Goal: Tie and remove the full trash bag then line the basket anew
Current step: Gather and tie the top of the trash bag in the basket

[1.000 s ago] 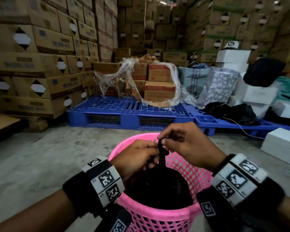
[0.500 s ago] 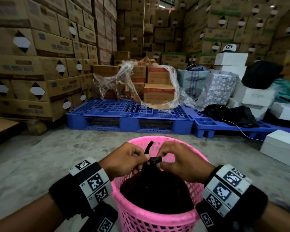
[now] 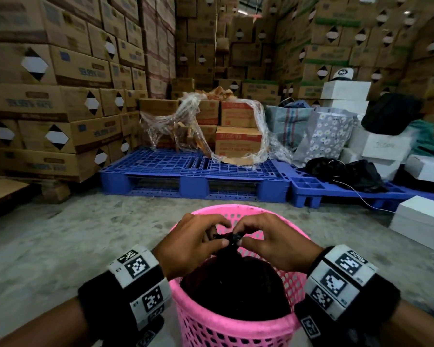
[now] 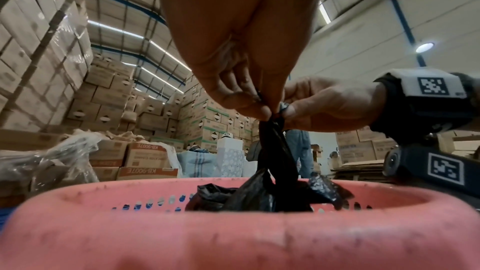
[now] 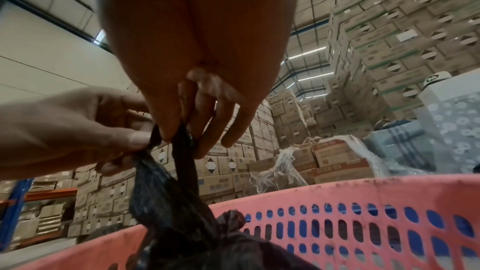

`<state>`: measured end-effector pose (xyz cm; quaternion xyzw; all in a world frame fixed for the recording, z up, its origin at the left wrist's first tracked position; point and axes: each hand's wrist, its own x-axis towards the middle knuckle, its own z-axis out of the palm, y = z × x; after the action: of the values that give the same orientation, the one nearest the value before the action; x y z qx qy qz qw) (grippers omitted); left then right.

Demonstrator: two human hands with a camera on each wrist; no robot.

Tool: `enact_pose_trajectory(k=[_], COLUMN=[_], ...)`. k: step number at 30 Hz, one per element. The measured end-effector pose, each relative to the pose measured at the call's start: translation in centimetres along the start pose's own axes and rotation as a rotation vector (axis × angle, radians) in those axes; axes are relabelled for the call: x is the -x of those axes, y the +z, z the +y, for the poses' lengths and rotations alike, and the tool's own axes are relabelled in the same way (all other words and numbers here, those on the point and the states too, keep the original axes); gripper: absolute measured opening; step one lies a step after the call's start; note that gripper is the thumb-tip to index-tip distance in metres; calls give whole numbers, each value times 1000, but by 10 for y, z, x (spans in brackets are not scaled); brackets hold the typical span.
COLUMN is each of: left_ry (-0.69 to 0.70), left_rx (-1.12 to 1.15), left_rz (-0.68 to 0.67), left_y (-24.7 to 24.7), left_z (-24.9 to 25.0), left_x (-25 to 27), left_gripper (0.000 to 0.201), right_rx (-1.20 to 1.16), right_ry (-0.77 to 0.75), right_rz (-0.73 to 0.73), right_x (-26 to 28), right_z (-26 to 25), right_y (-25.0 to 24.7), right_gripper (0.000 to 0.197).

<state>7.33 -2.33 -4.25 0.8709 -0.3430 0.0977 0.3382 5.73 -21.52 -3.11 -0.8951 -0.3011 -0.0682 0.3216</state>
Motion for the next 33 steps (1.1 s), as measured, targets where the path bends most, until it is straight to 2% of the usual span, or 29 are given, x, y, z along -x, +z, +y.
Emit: enact_pose_trajectory(k=[3,7,10,12,13,15,17,19,24,26,27,29,31,33], left_ry=[20,-105,-167,-213,-229,-239,-244,-248,-225,-244,-228,-224,-246,-213], left_rx=[10,374,490,532,540,537,537,434,-253,-375,-397,-298,-4,271], left_rz=[-70,-185,-194,-175,-165,-143,-124,-128,-231,-254,-231,-149,-53,-90], left_y=[1,0,1,1,0,-1,-1,-2,-26,-29,-30,-33,-36,-34], left_z=[2,6,11,11,9,7,4,2,-29,-36,-37,-35,-26,-11], left_x=[-1,-3,-4,-6,-6,-7,-7,-5,9,15,14,10,1,-6], left_gripper=[10,16,17,18,17,16,15,15,20,16,15,14,8,19], right_rx=[44,128,-108,-349,-426,-479,-433,-347,44,126,168,217,111,-33], right_ry=[8,62,183,226,238,227,199,220,461,499,479,391,276,174], right_rz=[6,128,183,160,143,126,148,126,-81,-148,-137,-40,88,160], right_x=[0,3,5,7,8,10,11,13,34,38,37,32,26,19], right_z=[1,1,-3,-6,-8,-9,-9,-3,32,36,36,29,18,1], right_y=[-1,1,4,3,3,2,0,-4,-25,-25,-25,-28,-32,-31], right_gripper=[11,6,10,5,9,13,9,6,28,29,31,36,27,12])
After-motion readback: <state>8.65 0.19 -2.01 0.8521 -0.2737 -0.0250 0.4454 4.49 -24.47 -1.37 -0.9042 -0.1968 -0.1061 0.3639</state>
